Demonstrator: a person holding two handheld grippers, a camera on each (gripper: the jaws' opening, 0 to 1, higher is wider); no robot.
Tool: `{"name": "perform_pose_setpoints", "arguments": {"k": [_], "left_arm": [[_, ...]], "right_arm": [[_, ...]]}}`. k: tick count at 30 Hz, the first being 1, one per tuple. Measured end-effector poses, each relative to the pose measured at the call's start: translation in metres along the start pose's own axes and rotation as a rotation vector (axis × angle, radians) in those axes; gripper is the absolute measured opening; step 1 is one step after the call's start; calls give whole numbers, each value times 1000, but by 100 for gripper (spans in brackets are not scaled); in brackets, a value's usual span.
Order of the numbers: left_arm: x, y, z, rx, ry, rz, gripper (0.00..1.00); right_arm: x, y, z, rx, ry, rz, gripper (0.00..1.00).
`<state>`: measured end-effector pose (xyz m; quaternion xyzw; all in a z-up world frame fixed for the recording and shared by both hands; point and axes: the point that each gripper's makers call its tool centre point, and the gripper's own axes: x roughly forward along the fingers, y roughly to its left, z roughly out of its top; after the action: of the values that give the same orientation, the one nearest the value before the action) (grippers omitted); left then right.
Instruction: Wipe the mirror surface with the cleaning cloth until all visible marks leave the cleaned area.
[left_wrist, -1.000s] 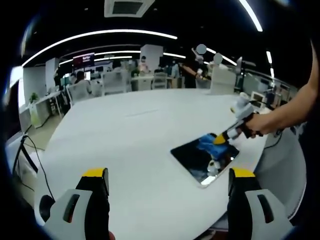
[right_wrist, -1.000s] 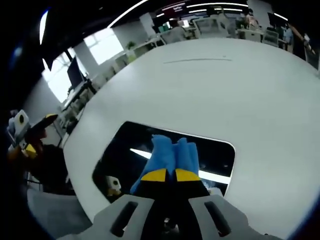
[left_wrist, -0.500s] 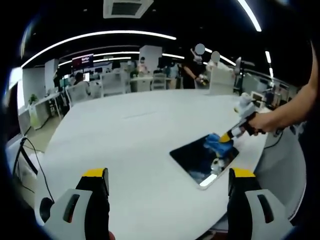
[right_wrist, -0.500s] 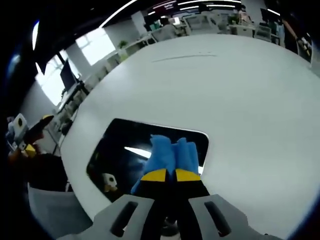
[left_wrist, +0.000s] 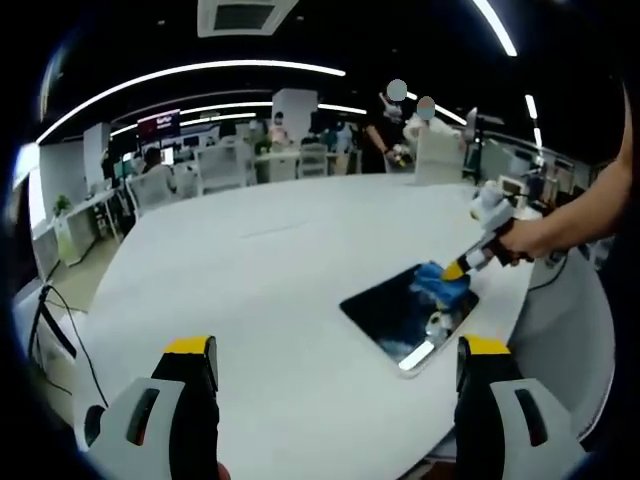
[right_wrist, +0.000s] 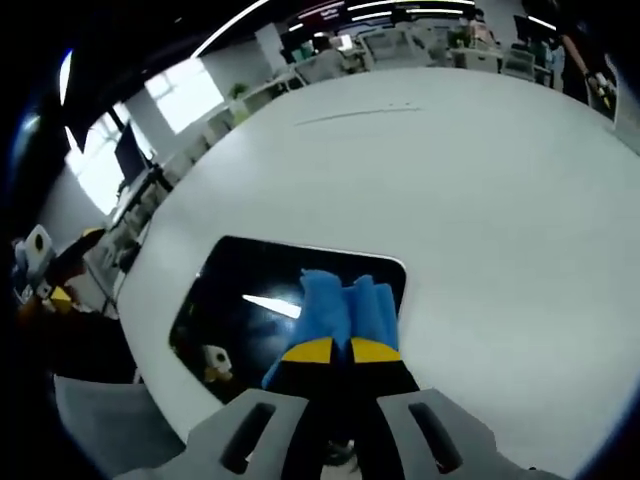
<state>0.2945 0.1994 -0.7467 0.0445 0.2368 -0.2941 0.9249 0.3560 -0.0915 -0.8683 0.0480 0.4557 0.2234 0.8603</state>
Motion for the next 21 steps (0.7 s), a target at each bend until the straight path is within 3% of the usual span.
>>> {"name": "perform_pose_setpoints", "arguments": {"k": [8,21], "left_arm": [[9,-10,7,-9,-23,-14,99],[10,-11,12,-22,-45,-12,99]], "right_arm": [[0,1,1,-41,4,-18,0],[0,0,0,-16,7,-11,0]]}}
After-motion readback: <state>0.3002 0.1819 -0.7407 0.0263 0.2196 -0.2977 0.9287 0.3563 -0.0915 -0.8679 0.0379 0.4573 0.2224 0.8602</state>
